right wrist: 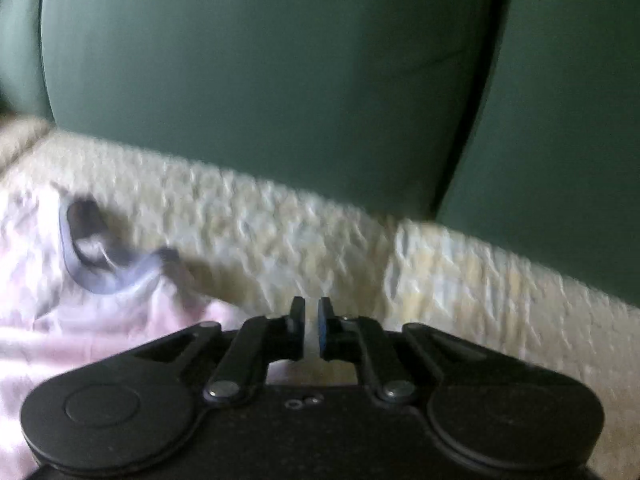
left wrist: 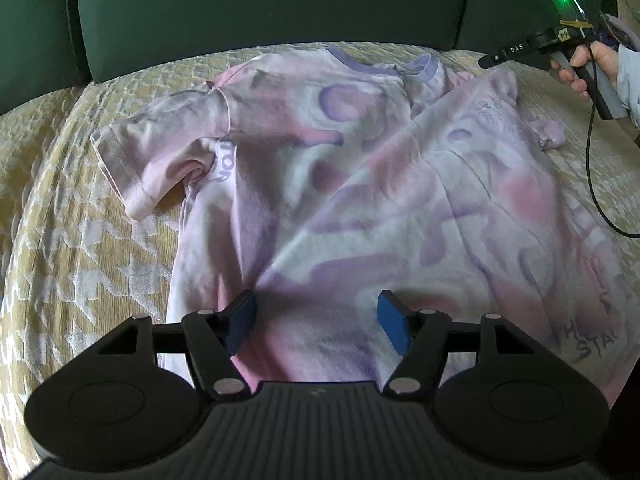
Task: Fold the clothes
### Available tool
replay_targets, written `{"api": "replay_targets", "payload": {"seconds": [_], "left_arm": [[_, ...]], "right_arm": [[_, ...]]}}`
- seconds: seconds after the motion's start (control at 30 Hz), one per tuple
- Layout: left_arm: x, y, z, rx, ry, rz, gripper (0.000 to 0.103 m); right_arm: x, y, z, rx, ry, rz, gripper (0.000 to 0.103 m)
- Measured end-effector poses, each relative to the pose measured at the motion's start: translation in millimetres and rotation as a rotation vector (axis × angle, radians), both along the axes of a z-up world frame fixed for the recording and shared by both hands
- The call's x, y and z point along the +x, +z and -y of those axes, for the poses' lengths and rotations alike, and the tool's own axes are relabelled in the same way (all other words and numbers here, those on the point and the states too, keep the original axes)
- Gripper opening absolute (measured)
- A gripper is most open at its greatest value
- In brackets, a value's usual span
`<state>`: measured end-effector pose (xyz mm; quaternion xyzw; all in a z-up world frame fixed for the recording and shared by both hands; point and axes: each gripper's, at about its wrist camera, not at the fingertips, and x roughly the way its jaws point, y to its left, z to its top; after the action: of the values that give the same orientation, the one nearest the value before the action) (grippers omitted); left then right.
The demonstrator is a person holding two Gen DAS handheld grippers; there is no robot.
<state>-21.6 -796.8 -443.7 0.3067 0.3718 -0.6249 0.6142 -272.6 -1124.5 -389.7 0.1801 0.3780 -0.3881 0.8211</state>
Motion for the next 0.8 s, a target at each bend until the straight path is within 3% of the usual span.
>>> {"api": "replay_targets", "payload": {"seconds": [0.23, 0.63, 0.8], "left_arm": [[-0.4, 1.6, -2.3, -0.013, 0.002, -0.006, 0.072], [3.3, 2.3, -1.7, -0.029, 0.037, -0.038, 0.073], [5.3, 1.9, -2.5, -0.043, 0.051, -0.050, 0.073]], "right_arm": [[7.0, 4.6, 7.7, 0.080, 0.068, 0.016, 0.103], [91.4, -31.1, -11.6, 0.141, 0.097, -0.120, 0.103], [89.4, -17.8, -0.4, 0.016, -0.027, -0.072, 0.103]]}}
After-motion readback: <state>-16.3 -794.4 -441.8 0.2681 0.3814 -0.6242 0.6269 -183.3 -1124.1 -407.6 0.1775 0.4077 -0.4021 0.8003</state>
